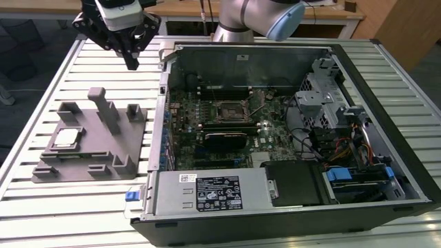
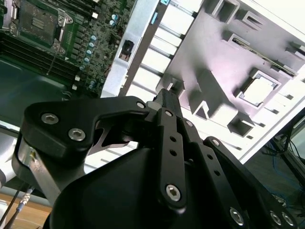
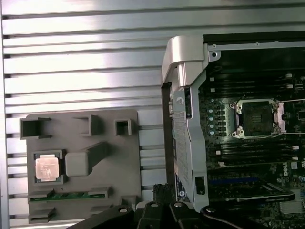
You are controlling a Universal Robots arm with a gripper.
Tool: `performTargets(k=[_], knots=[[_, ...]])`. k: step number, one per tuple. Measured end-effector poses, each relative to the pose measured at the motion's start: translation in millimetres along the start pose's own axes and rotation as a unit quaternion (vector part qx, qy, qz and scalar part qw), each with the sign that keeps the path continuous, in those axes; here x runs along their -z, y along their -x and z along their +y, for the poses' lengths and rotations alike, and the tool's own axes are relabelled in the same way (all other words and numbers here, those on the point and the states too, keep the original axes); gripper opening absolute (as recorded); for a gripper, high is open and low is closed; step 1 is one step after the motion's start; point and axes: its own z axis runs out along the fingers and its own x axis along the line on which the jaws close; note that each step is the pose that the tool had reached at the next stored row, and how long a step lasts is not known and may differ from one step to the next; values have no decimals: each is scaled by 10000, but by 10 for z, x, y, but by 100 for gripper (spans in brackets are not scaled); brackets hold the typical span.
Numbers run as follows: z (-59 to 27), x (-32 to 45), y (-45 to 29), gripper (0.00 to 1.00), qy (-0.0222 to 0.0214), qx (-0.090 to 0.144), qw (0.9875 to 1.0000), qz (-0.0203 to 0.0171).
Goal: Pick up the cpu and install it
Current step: 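Reach for the cpu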
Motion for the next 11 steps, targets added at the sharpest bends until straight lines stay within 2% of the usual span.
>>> performTargets(k=[11], knots=[[-10,-6,-126,11,0,0,10000,0]])
